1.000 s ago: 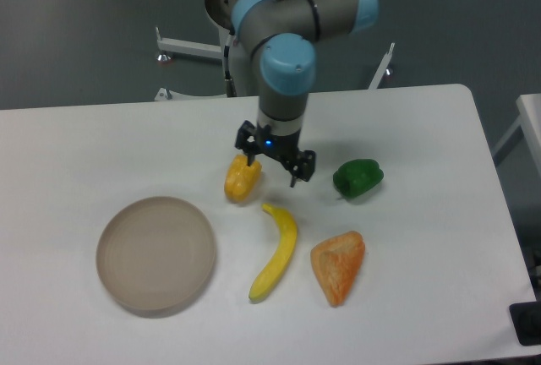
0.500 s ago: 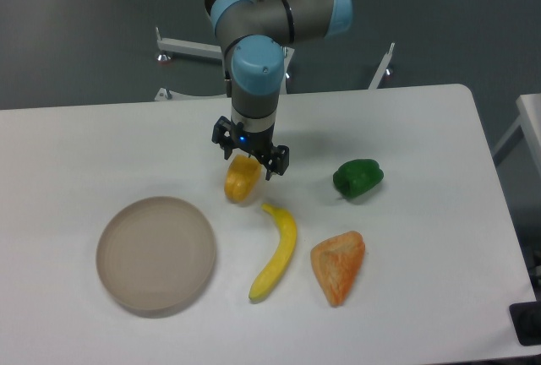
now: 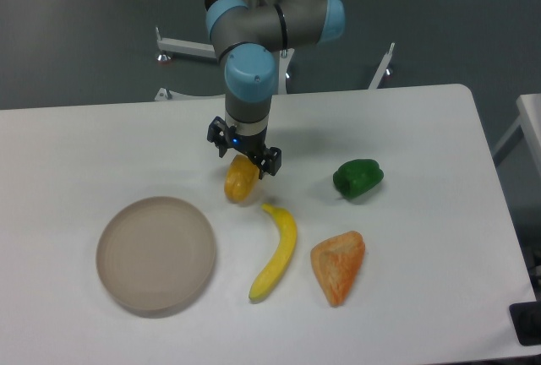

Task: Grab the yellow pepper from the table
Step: 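Lower the gripper onto the yellow pepper and close on it, then lift the yellow pepper off the table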

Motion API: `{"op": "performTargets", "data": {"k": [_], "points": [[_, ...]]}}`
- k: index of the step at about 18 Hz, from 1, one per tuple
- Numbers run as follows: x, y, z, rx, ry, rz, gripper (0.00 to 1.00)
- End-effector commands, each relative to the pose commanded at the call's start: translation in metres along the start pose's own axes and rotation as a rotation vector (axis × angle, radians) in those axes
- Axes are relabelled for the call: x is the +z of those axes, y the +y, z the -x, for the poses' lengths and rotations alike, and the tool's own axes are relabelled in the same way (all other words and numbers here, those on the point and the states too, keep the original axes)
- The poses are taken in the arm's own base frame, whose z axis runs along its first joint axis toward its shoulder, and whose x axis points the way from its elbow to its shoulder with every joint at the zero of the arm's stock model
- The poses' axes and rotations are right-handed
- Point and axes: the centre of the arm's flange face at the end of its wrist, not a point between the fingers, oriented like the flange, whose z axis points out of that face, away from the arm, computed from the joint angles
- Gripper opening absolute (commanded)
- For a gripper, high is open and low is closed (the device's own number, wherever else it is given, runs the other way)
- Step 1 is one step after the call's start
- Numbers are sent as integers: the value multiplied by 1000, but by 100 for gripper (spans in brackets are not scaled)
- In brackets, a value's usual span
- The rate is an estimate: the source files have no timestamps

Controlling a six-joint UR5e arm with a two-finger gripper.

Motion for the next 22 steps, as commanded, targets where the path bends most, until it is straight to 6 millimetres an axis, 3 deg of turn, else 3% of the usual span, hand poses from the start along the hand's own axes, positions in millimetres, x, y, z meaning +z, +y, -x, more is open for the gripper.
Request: {"op": "performTargets", "data": {"k": [3, 4, 6, 9, 13, 17, 20, 22], "points": [[5, -1, 0, 1, 6, 5, 100], [4, -1, 1, 3, 4, 4, 91], [2, -3, 2, 5, 0, 0, 61], [-1, -4, 2, 6, -2, -4, 44], [-17, -10, 10, 9, -25, -27, 41], [-69, -24, 34, 89, -103, -79, 42], [-118, -30, 74, 147, -180, -97, 42], [-131, -37, 107, 195, -202, -97, 42]]}}
